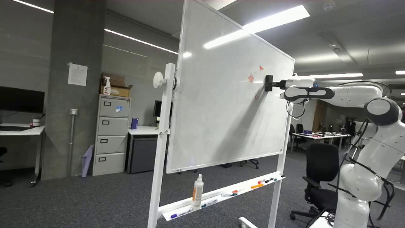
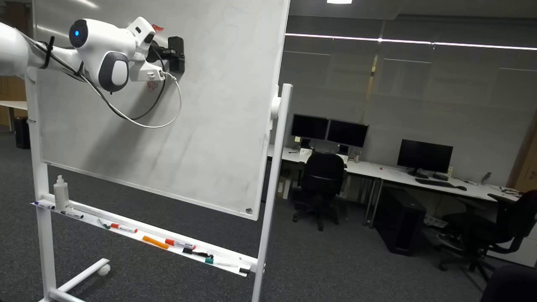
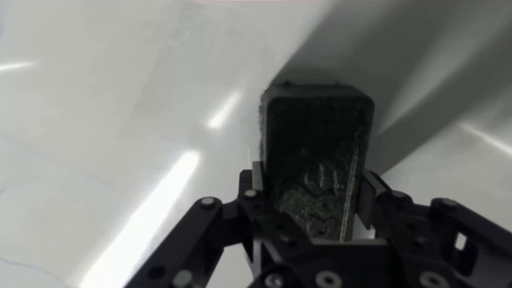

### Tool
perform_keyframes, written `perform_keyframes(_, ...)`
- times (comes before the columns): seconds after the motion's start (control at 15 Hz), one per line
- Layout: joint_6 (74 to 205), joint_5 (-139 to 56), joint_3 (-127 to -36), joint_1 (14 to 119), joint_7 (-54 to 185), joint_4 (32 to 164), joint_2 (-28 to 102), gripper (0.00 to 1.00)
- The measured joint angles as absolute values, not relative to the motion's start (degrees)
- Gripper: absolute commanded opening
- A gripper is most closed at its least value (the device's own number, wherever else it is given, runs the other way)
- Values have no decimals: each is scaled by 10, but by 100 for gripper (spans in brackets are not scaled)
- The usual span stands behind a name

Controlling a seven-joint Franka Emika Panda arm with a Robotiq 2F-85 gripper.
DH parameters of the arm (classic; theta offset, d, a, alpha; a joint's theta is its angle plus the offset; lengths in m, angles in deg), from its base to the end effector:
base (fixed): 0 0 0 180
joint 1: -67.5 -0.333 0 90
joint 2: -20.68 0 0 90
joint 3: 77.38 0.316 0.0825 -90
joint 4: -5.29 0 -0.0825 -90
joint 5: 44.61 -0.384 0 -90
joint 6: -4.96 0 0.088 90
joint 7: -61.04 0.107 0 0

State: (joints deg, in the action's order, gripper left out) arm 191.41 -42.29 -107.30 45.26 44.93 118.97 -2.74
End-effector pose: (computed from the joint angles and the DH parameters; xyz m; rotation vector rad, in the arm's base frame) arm 0.4447 -0.1353 0.8047 2.0499 0.0174 2.1587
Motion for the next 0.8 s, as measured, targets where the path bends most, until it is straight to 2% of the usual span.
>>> perform_keyframes(0.8, 1914, -422, -1038, 459, 447, 1242, -50, 31)
